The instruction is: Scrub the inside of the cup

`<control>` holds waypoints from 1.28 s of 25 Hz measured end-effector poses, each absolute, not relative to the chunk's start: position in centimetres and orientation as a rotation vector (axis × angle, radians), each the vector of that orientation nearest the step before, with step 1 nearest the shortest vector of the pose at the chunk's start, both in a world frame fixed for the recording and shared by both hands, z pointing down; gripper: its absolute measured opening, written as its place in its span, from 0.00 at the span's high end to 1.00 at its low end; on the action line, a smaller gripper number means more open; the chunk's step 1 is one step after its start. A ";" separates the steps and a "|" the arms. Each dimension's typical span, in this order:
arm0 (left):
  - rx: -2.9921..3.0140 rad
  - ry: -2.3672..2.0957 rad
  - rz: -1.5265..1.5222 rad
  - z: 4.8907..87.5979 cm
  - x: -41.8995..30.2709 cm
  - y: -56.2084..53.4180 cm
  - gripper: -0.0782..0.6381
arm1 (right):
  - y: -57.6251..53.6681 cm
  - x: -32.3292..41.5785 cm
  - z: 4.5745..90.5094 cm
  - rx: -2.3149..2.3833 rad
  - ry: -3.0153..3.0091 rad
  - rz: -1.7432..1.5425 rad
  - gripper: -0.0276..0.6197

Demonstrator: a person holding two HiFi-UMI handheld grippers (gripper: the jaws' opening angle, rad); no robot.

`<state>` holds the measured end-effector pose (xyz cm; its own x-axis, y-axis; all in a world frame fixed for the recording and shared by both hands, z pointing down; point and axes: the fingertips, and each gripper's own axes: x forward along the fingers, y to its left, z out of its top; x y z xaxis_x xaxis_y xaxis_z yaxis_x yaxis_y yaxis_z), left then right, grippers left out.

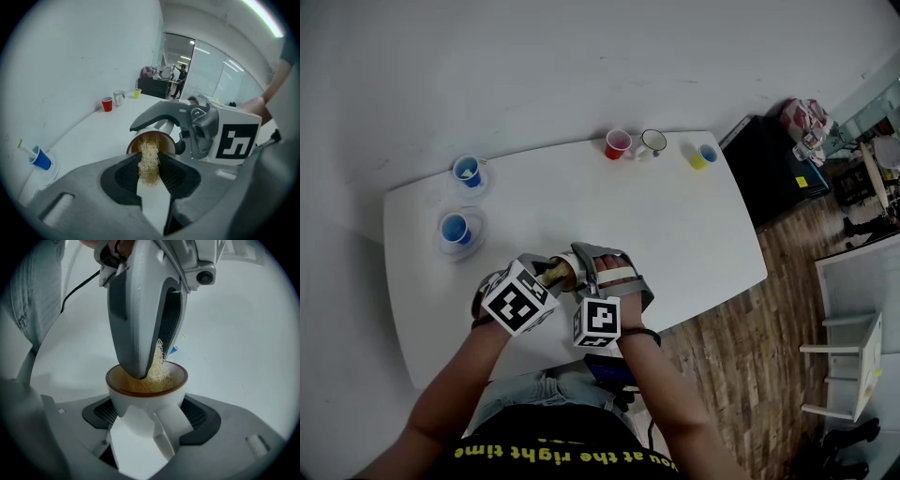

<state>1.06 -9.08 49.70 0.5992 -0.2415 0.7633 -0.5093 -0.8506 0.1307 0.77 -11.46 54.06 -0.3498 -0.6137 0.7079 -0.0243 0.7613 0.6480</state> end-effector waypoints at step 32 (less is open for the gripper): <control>2.466 -0.558 1.084 48.6 -0.8 -7.4 0.75 | -11.2 0.4 53.4 0.485 -1.873 -0.664 0.35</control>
<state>-0.82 -7.37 48.56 0.6217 -0.2002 0.7572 -0.5001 -0.8455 0.1871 0.40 -11.24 53.37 -0.3750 -0.6051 0.7023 -0.0281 0.7646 0.6439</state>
